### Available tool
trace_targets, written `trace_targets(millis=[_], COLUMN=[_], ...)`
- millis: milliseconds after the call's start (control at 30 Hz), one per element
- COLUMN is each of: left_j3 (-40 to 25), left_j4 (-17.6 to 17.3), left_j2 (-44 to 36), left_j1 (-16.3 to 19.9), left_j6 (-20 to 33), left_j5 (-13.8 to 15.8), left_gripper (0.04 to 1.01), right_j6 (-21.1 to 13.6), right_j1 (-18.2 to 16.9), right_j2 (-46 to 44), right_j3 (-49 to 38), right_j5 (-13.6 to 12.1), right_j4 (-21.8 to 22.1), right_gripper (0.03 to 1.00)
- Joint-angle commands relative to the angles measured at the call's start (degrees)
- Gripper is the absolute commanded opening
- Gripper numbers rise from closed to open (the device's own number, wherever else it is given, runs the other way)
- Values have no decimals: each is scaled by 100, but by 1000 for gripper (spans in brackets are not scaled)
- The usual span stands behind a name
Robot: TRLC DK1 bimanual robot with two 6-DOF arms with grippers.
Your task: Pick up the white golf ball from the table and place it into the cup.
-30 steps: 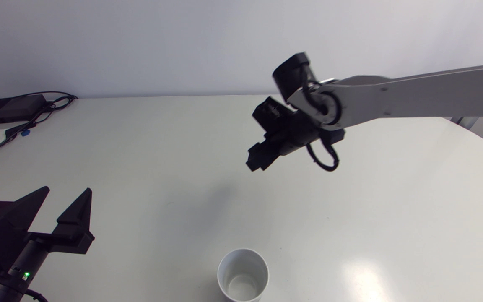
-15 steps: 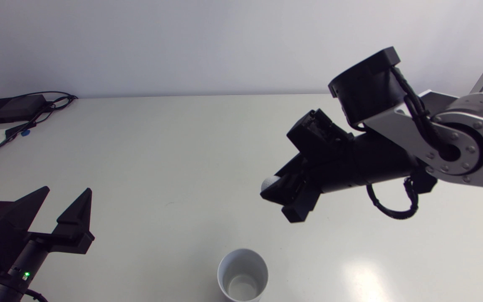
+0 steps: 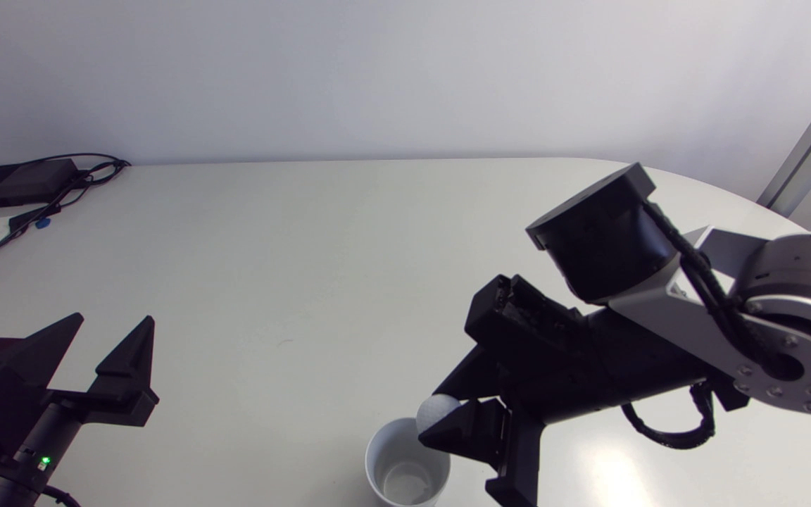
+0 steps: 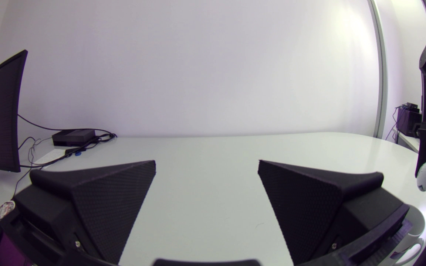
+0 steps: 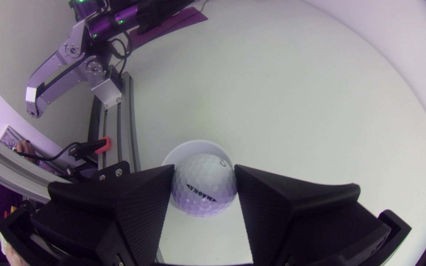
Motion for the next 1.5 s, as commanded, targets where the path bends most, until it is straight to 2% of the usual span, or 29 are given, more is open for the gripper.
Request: trace_targets(millis=[0, 267, 500, 800, 867, 967, 1000, 1100, 1267, 1400, 1467], left_j3=[-112, -112, -112, -112, -112, -112, -104, -112, -104, -104, -104], left_j4=[-15, -15, -15, -15, -15, -15, -15, -15, -15, -24, -24], left_j2=[74, 74, 74, 74, 74, 74, 74, 83, 83, 83, 83], left_j1=[-31, -31, -31, -22, -22, -31, -31, -31, -31, -31, -31], left_j6=[-134, -134, -134, -125, -125, -125, -134, -125, -125, -125, -134], left_j5=[18, 18, 18, 18, 18, 18, 18, 18, 18, 18, 18], left_gripper=[992, 992, 992, 992, 992, 992, 992, 992, 992, 992, 992], right_j6=[-118, -259, -242, -233, -224, -215, -215, -215, -198, -189, -180], right_j1=[127, 356, 646, 707, 716, 742, 742, 742, 742, 725, 672], right_j2=[8, 456, 940, 1133, 1124, 1115, 1098, 1036, 781, 491, 245], right_j3=[-168, -229, -194, -194, -185, -194, -203, -203, -168, -133, -80], right_j5=[-79, -114, 88, 360, 413, 457, 457, 475, 527, 606, 606], right_j4=[-27, 289, 544, 738, 764, 764, 764, 738, 614, 456, 333], right_gripper=[431, 431, 433, 451, 489, 662, 690, 728, 728, 811, 813])
